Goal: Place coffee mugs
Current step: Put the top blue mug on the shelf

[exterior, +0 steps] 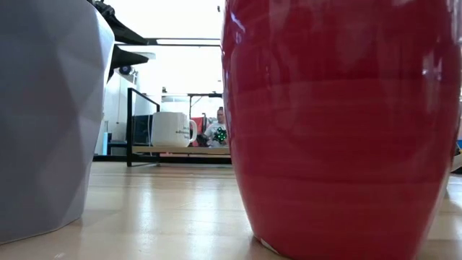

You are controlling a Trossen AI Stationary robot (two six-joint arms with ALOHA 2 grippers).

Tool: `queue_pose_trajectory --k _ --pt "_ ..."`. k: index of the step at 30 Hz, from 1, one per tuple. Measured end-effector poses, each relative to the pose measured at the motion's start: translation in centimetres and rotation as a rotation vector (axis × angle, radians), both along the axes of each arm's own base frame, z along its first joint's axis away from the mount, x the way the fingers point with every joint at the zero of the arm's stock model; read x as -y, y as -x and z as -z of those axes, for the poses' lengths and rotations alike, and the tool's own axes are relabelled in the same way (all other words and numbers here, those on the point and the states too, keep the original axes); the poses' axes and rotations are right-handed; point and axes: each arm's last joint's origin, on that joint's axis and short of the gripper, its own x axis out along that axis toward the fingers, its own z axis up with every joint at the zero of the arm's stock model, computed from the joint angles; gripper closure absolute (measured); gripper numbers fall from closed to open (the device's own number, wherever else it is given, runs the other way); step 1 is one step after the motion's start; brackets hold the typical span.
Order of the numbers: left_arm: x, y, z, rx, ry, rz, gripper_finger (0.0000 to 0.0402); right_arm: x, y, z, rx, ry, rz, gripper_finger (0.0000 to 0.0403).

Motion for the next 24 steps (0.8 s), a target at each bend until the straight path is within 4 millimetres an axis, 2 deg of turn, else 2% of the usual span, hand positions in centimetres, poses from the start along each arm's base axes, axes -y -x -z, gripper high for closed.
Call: queue_pose_trajectory --k 5,13,19,24 --pt "0.0 0.0 0.0 -0.001 0.001 0.006 0.0259 -0.5 0.8 -2.2 0.021 0.071 0.026 0.0400" --pt "0.0 0.0 0.0 -0.006 -0.020 0.021 0.0259 -2.7 4.0 -8.2 -0.037 0.295 0.151 0.0402" --pt "0.1 0.0 0.0 -0.009 -0.034 0.028 0.0259 -4.9 5.4 -11.8 0.120 0.437 0.218 0.0402" --pt "0.1 0.0 0.0 -0.010 -0.034 0.058 0.0259 -6.2 5.3 -13.8 0.300 0.507 0.221 0.0402"
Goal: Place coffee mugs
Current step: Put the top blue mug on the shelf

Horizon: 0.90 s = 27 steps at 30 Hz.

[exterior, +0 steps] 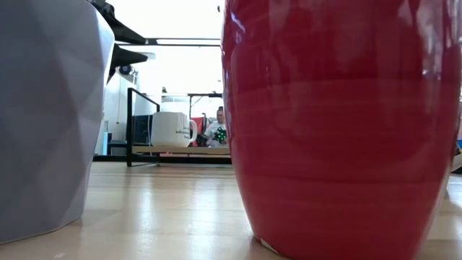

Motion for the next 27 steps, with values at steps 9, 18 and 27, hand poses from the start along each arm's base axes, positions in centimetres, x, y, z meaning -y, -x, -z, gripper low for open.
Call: queue_pose_trajectory --k 9,18,27 --pt "0.1 0.0 0.0 0.000 0.007 0.038 0.0259 -1.3 -3.2 -1.5 0.215 0.074 -0.145 0.0402" --pt "0.2 0.0 0.0 -0.001 0.011 0.063 0.0259 -2.1 -9.1 -0.4 0.297 0.093 -0.251 0.0403" --pt "0.3 0.0 0.0 -0.002 0.018 0.103 0.0259 -1.2 -16.1 -0.8 0.205 0.051 -0.344 0.0403"
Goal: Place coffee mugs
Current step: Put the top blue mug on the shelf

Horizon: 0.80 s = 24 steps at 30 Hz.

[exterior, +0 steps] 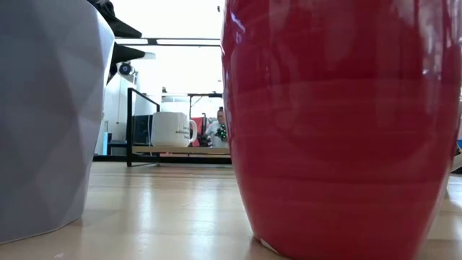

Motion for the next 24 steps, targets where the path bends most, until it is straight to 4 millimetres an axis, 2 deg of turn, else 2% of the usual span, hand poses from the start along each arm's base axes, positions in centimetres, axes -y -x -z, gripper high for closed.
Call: queue_pose_trajectory --k 6,12,17,24 --pt "0.0 0.0 0.0 -0.001 -0.001 0.008 0.0259 1.9 -3.7 -0.9 -0.194 -0.037 0.005 0.0403" --pt "0.0 0.0 0.0 -0.002 -0.010 0.010 0.0259 4.0 -6.6 -1.1 -0.296 -0.080 0.015 0.0403" --pt "0.0 0.0 0.1 -0.011 -0.010 0.010 0.0259 5.3 -9.0 0.3 -0.343 -0.137 0.015 0.0403" --pt "0.0 0.1 0.4 -0.040 -0.002 0.008 0.0259 5.9 -11.9 3.2 -0.374 -0.202 -0.007 0.0403"
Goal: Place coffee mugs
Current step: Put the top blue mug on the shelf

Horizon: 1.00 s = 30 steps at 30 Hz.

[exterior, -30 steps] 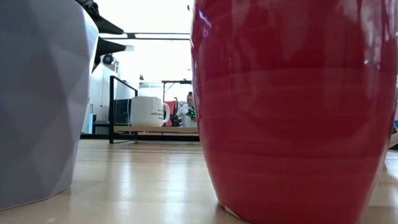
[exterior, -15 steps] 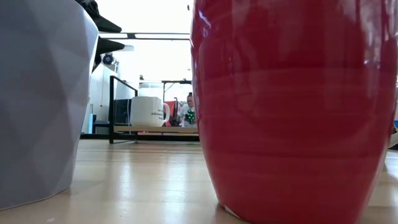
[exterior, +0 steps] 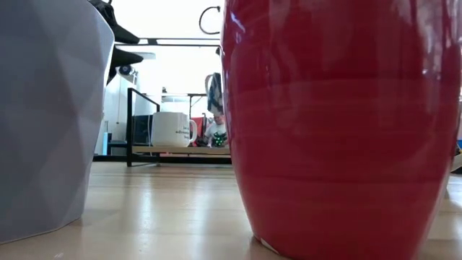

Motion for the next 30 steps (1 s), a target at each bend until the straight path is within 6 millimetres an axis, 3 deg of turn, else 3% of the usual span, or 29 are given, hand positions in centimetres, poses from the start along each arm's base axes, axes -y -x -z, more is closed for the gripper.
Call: queue_pose_trajectory --k 10,30 --pt "0.0 0.0 0.0 -0.003 0.000 0.000 0.0259 0.0 -1.7 3.5 -0.031 -0.096 0.003 0.0403" --pt "0.1 0.0 0.1 -0.008 0.006 0.024 0.0259 -1.9 -2.2 4.0 -0.111 -0.063 0.072 0.0403"
